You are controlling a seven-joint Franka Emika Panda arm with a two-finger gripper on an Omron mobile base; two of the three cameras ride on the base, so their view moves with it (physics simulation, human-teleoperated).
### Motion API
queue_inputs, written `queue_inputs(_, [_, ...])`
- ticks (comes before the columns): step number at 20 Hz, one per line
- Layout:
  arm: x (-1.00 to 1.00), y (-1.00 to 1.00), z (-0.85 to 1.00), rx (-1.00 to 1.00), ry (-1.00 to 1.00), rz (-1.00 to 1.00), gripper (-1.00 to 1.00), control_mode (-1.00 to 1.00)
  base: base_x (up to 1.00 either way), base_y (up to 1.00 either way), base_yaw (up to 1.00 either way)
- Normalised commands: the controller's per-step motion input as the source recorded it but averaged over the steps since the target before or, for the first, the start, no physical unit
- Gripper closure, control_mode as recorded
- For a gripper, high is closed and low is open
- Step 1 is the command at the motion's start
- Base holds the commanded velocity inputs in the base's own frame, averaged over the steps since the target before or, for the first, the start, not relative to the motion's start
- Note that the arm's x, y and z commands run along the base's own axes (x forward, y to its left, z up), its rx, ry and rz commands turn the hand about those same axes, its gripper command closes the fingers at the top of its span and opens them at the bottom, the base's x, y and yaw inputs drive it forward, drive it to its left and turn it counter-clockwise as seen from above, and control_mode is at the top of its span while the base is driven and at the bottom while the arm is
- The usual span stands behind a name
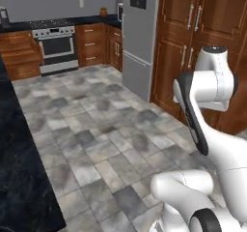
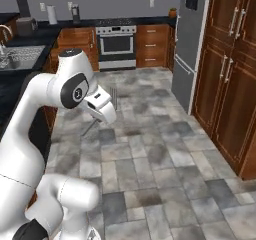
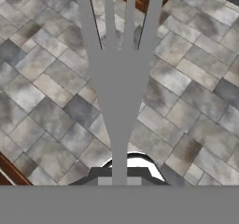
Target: Pick up the metallic utensils from the counter and place them in the open drawer. Make sure not to pick up any wooden utensils.
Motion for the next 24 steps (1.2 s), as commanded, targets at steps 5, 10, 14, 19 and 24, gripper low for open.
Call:
queue_inputs(5, [0.0,0.0,0.0,0.0,0.0,0.0,1.0,1.0,1.0,-0.25,0.45])
queue_inputs(10, [0.0,0.0,0.0,0.0,0.0,0.0,1.0,1.0,1.0,-0.11,0.46])
queue_inputs(14, [0.0,0.0,0.0,0.0,0.0,0.0,1.0,1.0,1.0,-0.23,0.44])
queue_inputs(19, [0.0,0.0,0.0,0.0,0.0,0.0,1.0,1.0,1.0,-0.35,0.39])
queue_inputs(24, [0.0,0.0,0.0,0.0,0.0,0.0,1.0,1.0,1.0,-0.41,0.32])
